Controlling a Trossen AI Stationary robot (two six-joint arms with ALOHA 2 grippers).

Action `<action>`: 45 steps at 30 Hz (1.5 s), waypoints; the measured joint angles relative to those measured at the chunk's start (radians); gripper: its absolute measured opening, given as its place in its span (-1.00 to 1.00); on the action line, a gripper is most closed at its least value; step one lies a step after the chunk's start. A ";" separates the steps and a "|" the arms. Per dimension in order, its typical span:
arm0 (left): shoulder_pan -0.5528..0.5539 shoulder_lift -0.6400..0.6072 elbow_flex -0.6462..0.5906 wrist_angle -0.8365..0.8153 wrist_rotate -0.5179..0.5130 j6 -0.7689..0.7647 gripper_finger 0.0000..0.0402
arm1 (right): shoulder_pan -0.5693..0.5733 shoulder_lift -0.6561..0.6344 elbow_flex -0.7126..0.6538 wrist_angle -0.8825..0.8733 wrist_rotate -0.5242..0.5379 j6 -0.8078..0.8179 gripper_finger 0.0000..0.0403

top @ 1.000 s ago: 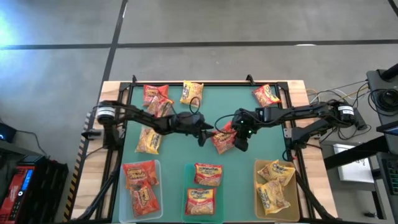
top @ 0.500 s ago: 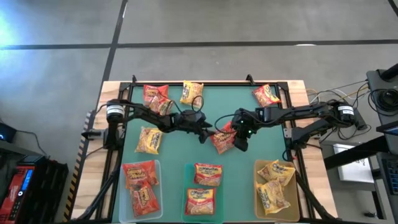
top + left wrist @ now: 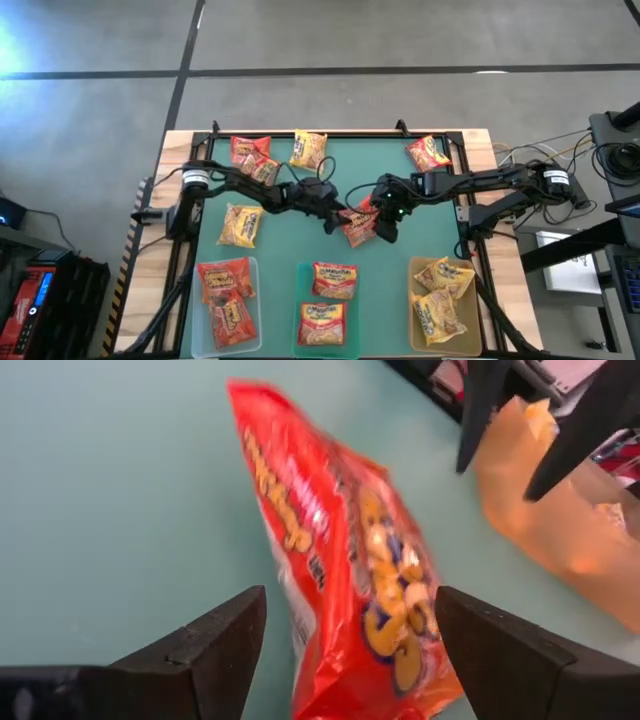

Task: Sort Maruchan noodles
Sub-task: Put the orange noodle pack into the transparent bin

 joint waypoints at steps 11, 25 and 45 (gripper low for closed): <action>0.002 0.068 0.065 0.000 0.076 -0.026 0.37 | 0.000 0.000 0.000 0.002 0.000 0.000 -0.31; -0.019 0.092 0.101 -0.005 0.165 -0.046 0.10 | 0.000 0.000 0.000 0.002 0.000 0.000 -0.31; -0.012 0.092 0.104 0.003 0.168 -0.059 -0.95 | 0.000 0.000 0.000 0.002 0.000 0.000 -0.31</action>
